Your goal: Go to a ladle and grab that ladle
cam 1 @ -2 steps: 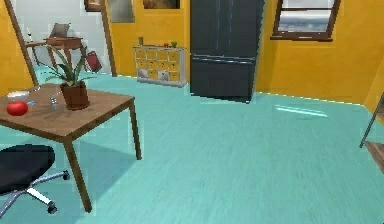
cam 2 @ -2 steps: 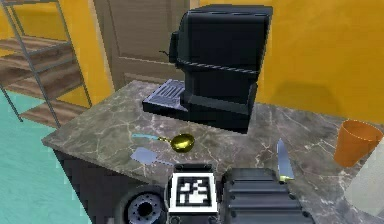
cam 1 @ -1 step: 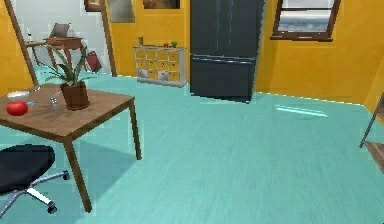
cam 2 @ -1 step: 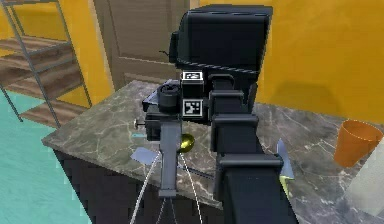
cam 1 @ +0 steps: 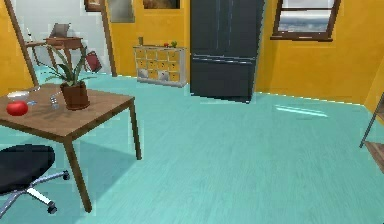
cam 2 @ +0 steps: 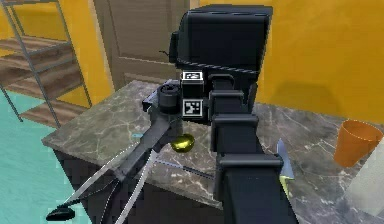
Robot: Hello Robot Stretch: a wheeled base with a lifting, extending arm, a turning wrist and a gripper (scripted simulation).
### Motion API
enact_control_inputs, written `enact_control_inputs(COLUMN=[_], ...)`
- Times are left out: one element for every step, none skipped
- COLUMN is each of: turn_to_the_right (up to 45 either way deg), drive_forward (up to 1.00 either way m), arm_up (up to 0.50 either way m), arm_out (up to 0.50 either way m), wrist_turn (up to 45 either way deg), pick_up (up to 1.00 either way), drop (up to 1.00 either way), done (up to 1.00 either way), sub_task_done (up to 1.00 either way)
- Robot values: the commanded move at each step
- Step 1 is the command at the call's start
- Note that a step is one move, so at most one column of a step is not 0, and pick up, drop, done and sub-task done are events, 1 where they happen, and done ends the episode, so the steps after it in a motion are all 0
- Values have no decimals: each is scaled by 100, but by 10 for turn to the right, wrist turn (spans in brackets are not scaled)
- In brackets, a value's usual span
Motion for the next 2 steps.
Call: enact_control_inputs(turn_to_the_right=[0, 0], drive_forward=[0, 0], arm_up=[0, 0], arm_out=[0, 0], wrist_turn=[450, 450], pick_up=[0, 0], drop=[0, 0], done=[0, 0], sub_task_done=[0, 0])
